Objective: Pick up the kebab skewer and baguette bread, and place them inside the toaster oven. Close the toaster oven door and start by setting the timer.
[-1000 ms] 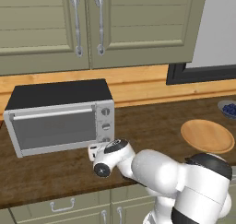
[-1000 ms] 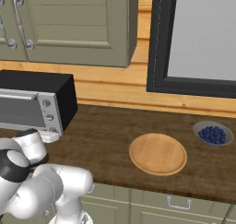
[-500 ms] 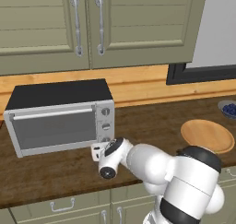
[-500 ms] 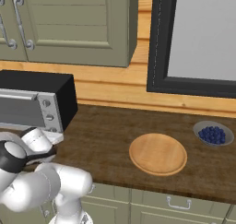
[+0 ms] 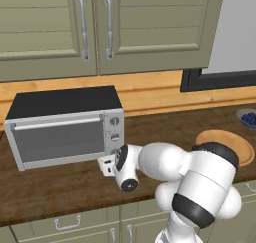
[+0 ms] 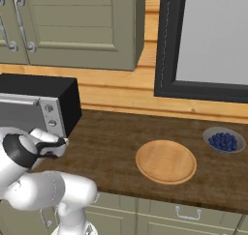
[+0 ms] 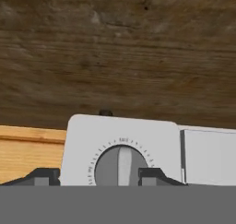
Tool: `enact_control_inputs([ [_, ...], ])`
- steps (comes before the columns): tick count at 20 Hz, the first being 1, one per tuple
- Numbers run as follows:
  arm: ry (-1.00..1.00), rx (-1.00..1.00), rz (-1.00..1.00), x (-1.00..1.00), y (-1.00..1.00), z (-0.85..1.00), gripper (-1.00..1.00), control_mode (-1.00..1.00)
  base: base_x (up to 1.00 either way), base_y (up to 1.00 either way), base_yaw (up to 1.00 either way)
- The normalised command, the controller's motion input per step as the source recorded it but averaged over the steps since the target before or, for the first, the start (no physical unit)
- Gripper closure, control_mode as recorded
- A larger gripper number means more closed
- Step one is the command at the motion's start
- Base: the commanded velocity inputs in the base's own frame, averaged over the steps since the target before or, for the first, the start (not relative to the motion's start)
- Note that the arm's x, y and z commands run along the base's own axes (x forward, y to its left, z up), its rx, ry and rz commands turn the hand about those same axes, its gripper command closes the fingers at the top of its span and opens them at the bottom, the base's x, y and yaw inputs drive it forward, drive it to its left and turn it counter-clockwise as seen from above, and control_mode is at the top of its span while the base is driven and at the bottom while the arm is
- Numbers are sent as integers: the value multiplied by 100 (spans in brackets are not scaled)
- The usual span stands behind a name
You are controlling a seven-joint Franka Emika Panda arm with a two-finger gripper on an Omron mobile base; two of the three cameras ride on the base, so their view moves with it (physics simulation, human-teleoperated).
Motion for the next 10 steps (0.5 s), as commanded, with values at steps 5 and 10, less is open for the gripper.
enact_control_inputs([
  [5,-7,3,9,21,-18,-10,-100,-100,0,0,0],
  [10,-5,2,3,21,-2,0,100,-100,0,0,0],
])
